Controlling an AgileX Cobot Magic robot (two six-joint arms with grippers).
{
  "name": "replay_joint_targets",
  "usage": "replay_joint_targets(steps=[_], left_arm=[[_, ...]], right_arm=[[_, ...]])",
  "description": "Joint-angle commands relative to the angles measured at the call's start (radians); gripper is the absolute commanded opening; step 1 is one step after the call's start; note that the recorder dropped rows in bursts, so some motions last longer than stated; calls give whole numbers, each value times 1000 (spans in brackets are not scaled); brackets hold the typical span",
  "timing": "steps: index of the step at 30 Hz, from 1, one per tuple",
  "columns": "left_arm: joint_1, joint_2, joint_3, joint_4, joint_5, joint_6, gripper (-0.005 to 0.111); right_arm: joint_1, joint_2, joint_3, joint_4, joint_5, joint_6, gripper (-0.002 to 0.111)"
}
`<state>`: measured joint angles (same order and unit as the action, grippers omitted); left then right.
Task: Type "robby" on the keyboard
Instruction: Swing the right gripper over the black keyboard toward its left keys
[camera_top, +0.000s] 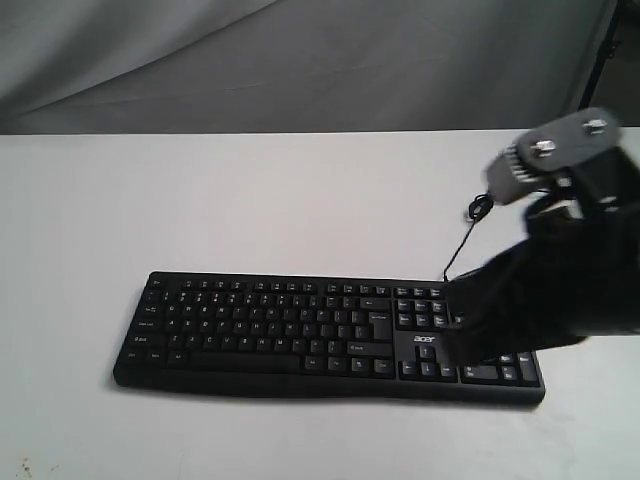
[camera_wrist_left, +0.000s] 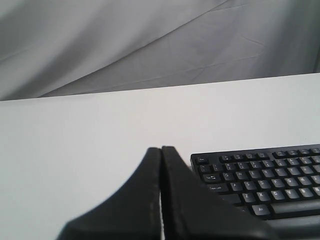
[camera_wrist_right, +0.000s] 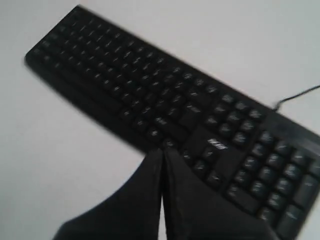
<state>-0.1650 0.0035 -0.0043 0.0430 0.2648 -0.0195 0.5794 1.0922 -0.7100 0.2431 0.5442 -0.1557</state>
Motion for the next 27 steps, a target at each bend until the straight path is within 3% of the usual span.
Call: replay_joint_targets(steps=[1,8,13,27], left_arm=[[-6,-3,4,5,-7,-3,0],[-6,-3,4,5,-7,-3,0],[-6,-3,4,5,-7,-3,0],[-6,-3,4,5,-7,-3,0]], right_arm=[[103,282,-225,32,62,-101,0],[110,592,-593,193,122,-326,0],[133,777,-723,220,112,-353,0],[204,986,-792,207,-41,-397,0]])
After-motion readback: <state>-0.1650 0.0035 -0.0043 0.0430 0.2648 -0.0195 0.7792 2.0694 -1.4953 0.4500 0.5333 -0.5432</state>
